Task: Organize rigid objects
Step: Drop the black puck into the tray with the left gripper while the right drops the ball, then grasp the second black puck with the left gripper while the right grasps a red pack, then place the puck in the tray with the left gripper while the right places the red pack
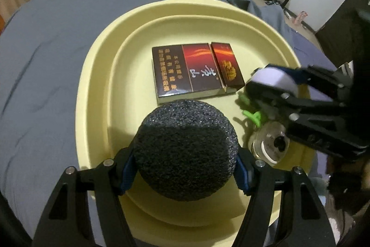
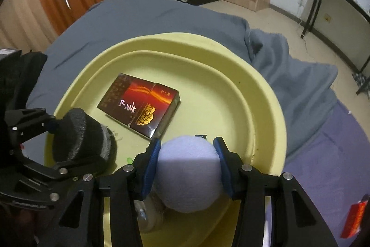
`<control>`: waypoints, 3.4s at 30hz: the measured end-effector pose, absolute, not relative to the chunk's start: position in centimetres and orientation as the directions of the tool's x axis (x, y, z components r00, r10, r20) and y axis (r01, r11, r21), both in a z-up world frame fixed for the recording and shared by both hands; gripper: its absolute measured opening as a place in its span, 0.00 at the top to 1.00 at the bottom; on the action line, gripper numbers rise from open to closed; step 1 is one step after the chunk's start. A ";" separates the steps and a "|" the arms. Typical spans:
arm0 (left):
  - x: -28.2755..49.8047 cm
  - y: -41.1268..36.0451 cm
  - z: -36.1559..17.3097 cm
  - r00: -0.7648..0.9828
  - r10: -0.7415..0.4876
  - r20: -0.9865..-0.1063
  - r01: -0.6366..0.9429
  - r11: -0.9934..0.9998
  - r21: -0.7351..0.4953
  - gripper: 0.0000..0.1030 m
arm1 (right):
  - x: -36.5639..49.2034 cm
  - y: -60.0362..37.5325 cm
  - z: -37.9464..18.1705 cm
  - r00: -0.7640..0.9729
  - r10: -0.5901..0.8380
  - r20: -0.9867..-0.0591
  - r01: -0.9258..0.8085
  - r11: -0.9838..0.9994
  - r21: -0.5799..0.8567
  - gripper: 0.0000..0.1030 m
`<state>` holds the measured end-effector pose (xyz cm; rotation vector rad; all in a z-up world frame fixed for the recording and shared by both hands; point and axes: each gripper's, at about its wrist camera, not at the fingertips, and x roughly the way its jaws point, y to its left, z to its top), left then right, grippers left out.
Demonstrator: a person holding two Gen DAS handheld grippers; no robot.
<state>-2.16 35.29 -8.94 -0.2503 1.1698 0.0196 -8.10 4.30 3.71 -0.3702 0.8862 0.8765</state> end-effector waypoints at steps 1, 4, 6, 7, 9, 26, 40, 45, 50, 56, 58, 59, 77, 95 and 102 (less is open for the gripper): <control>-2.1 35.5 -9.0 0.392 -0.125 -0.911 -0.151 0.969 -0.198 0.31 | -8.3 4.3 3.3 0.334 0.504 -0.797 -0.791 0.610 0.054 0.54; -2.0 35.5 -9.1 0.380 -0.136 -0.915 -0.157 0.965 -0.209 0.29 | -8.4 5.2 2.9 0.331 0.519 -0.788 -0.795 0.603 0.063 0.45; -2.2 35.3 -8.9 0.376 -0.146 -0.915 -0.157 0.963 -0.218 0.23 | -8.5 4.6 3.7 0.318 0.546 -0.775 -0.785 0.610 0.108 0.33; -1.9 35.2 -8.6 0.377 -0.152 -0.914 -0.159 0.961 -0.225 0.15 | -8.6 3.8 4.3 0.324 0.562 -0.761 -0.774 0.620 0.127 0.27; -2.3 35.1 -7.3 0.391 -0.132 -0.911 -0.168 0.963 -0.212 0.01 | -8.6 2.1 6.0 0.347 0.593 -0.727 -0.754 0.637 0.160 0.00; 6.2 12.9 6.4 0.479 -0.289 -0.829 0.157 0.957 -0.243 0.00 | -4.3 -35.6 12.1 0.646 0.236 -0.726 -0.344 0.939 -0.001 0.00; 12.9 -3.6 -2.3 0.385 -0.175 -0.906 0.232 0.969 -0.088 0.00 | -0.1 -44.9 3.3 0.541 0.175 -0.823 -0.288 0.958 0.014 0.00; 14.5 -4.5 -4.4 0.368 -0.161 -0.916 0.219 0.972 -0.083 0.00 | 1.7 -43.7 1.2 0.510 0.158 -0.846 -0.301 0.954 -0.003 0.00; 15.1 -4.3 -4.7 0.393 -0.156 -0.906 0.228 0.971 -0.069 0.33 | 2.5 -42.8 0.7 0.535 0.130 -0.835 -0.325 0.944 -0.062 0.29; 13.7 -2.4 -1.8 0.435 -0.236 -0.869 0.220 0.964 -0.151 0.33 | 1.5 -42.6 1.3 0.560 0.134 -0.818 -0.349 0.933 -0.086 0.44; 12.8 -1.3 -0.1 0.454 -0.253 -0.854 0.232 0.959 -0.161 0.33 | 0.6 -43.0 2.4 0.586 0.135 -0.799 -0.342 0.935 -0.093 0.44; 12.1 -0.4 1.2 0.473 -0.254 -0.844 0.235 0.959 -0.158 0.33 | 0.1 -43.4 2.5 0.601 0.136 -0.788 -0.338 0.936 -0.096 0.44; 0.4 33.5 4.1 0.484 0.090 -0.870 -0.187 0.982 -0.002 0.33 | -12.7 -12.5 13.5 0.450 0.597 -0.664 -0.799 0.601 -0.002 0.45; 4.3 38.3 -5.4 0.431 -0.026 -0.902 -0.216 0.968 -0.131 0.33 | -9.0 8.2 3.0 0.333 0.437 -0.836 -0.850 0.522 -0.066 0.45; 2.6 38.8 -4.1 0.458 -0.031 -0.889 -0.286 0.941 -0.180 0.07 | -10.0 6.6 4.5 0.376 0.507 -0.776 -0.843 0.534 -0.060 0.01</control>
